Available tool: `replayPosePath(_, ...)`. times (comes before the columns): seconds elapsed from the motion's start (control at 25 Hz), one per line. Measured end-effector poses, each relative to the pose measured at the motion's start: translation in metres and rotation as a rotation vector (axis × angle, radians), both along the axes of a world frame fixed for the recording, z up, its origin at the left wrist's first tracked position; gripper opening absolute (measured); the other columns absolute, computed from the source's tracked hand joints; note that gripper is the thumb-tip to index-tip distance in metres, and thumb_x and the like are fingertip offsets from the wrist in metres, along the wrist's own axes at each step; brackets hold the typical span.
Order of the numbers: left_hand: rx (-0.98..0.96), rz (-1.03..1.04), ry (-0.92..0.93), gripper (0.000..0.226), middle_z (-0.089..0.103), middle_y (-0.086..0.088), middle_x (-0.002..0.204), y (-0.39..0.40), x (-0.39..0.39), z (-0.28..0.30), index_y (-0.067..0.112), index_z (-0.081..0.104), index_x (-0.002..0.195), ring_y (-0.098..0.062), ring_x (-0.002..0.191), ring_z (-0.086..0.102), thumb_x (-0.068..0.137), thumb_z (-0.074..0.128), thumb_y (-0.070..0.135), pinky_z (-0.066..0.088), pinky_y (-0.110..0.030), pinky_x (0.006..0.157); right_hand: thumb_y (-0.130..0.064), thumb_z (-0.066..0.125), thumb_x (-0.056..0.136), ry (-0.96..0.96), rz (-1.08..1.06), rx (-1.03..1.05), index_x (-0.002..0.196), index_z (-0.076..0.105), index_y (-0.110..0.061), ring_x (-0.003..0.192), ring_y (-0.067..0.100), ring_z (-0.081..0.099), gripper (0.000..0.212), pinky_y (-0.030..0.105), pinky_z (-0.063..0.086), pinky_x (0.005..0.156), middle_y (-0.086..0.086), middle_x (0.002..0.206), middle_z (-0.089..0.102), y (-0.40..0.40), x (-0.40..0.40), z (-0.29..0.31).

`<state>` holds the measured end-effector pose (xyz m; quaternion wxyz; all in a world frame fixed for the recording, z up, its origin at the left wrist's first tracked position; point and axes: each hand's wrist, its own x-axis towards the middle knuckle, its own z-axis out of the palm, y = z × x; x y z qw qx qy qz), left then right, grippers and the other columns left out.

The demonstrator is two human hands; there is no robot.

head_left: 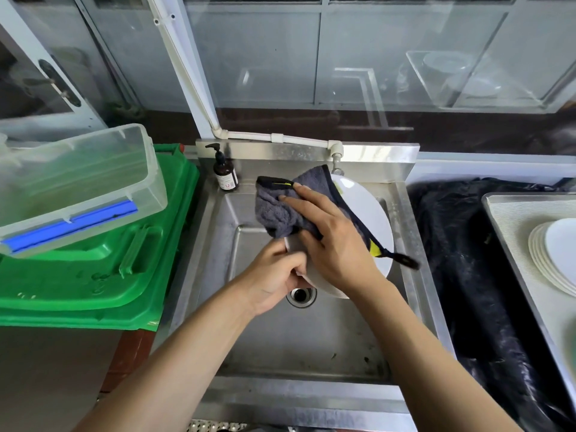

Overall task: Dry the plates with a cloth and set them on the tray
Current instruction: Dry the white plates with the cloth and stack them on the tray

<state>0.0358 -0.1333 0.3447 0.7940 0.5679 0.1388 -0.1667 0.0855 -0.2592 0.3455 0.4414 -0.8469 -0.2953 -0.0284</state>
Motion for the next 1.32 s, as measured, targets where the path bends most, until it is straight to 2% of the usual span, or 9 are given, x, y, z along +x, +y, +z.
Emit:
replayPosePath(0.12, -0.027, 0.047, 0.016, 0.031, 0.046, -0.016, 0.087, 0.002, -0.003, 0.001, -0.001, 0.051, 0.091, -0.032, 0.087, 0.044, 0.061, 0.045, -0.01, 0.043, -0.05, 0.077, -0.004, 0.058, 0.095, 0.001, -0.143, -0.015, 0.143, 0.059, -0.015, 0.144, 0.019, 0.045, 0.05, 0.03, 0.033, 0.12, 0.005, 0.158, 0.044, -0.015, 0.021, 0.003)
replayPosePath(0.36, -0.092, 0.22, 0.033, 0.032, 0.052, -0.019, 0.094, 0.012, 0.013, 0.004, 0.002, 0.047, 0.079, -0.036, 0.094, 0.05, 0.079, 0.03, -0.025, 0.055, -0.061, 0.077, 0.004, 0.055, 0.09, 0.06, -0.367, -0.122, 0.138, 0.062, -0.01, 0.14, 0.023, 0.047, 0.05, 0.037, 0.037, 0.117, 0.003, 0.154, 0.049, -0.063, 0.024, -0.016)
replayPosePath(0.48, -0.114, 0.252, 0.042, 0.038, 0.049, -0.018, 0.104, 0.017, 0.022, 0.007, 0.0, 0.052, 0.096, -0.034, 0.097, 0.045, 0.079, 0.028, -0.024, 0.051, -0.065, 0.086, -0.004, 0.054, 0.09, 0.091, -0.351, -0.12, 0.136, 0.064, -0.011, 0.141, 0.02, 0.045, 0.047, 0.039, 0.037, 0.118, 0.004, 0.149, 0.053, -0.061, -0.006, -0.026)
replayPosePath(0.56, -0.119, 0.263, 0.057, 0.042, 0.053, -0.022, 0.098, 0.016, 0.025, 0.006, -0.006, 0.055, 0.103, -0.037, 0.095, 0.053, 0.078, 0.026, -0.023, 0.055, -0.058, 0.082, -0.015, 0.05, 0.086, 0.042, -0.303, -0.092, 0.131, 0.066, -0.015, 0.133, 0.016, 0.05, 0.047, 0.031, 0.038, 0.115, 0.0, 0.141, 0.058, -0.048, -0.029, -0.027)
replayPosePath(0.64, -0.102, 0.279, 0.059, 0.034, 0.052, -0.018, 0.078, 0.012, 0.025, 0.008, -0.004, 0.053, 0.081, -0.031, 0.076, 0.053, 0.075, 0.025, -0.022, 0.049, -0.039, 0.07, -0.025, 0.052, 0.083, -0.035, -0.265, -0.096, 0.128, 0.065, -0.022, 0.125, 0.013, 0.054, 0.047, 0.023, 0.036, 0.11, -0.006, 0.136, 0.059, -0.037, -0.046, -0.027)
replayPosePath(0.84, -0.085, 0.251, 0.051, 0.033, 0.043, -0.01, 0.065, 0.009, 0.026, 0.012, 0.004, 0.042, 0.065, -0.025, 0.067, 0.047, 0.075, 0.026, -0.022, 0.049, -0.035, 0.059, -0.02, 0.08, 0.082, -0.346, -0.307, -0.296, 0.131, 0.065, -0.013, 0.127, 0.026, 0.058, 0.052, 0.042, 0.043, 0.106, 0.004, 0.131, 0.064, -0.039, -0.043, -0.035)
replayPosePath(1.08, -0.056, 0.157, -0.035, 0.033, 0.056, -0.017, 0.076, 0.013, 0.028, 0.02, -0.002, 0.059, 0.078, -0.031, 0.079, 0.053, 0.074, 0.035, -0.023, 0.053, -0.055, 0.085, -0.001, 0.085, 0.073, -0.46, -0.371, -0.242, 0.122, 0.07, -0.008, 0.118, 0.025, 0.058, 0.052, 0.043, 0.051, 0.098, 0.01, 0.123, 0.068, -0.045, -0.034, -0.04)
replayPosePath(1.16, -0.068, 0.112, -0.022, 0.033, 0.057, -0.024, 0.096, 0.015, 0.027, 0.021, -0.001, 0.061, 0.101, -0.035, 0.091, 0.054, 0.079, 0.041, -0.017, 0.047, -0.065, 0.099, -0.004, 0.087, 0.071, -0.404, -0.361, -0.216, 0.117, 0.072, -0.01, 0.106, 0.026, 0.063, 0.048, 0.038, 0.054, 0.088, 0.006, 0.117, 0.071, -0.047, -0.034, -0.037)
replayPosePath(1.32, -0.103, -0.031, -0.072, 0.033, 0.068, -0.017, 0.118, 0.025, 0.024, 0.02, 0.013, 0.063, 0.122, -0.031, 0.113, 0.066, 0.09, 0.066, 0.02, 0.053, -0.061, 0.095, -0.022, 0.081, 0.086, 0.084, -0.408, 0.159, 0.094, 0.07, -0.029, 0.074, 0.012, 0.064, 0.016, 0.024, 0.047, 0.064, -0.007, 0.084, 0.068, -0.048, -0.03, -0.017)
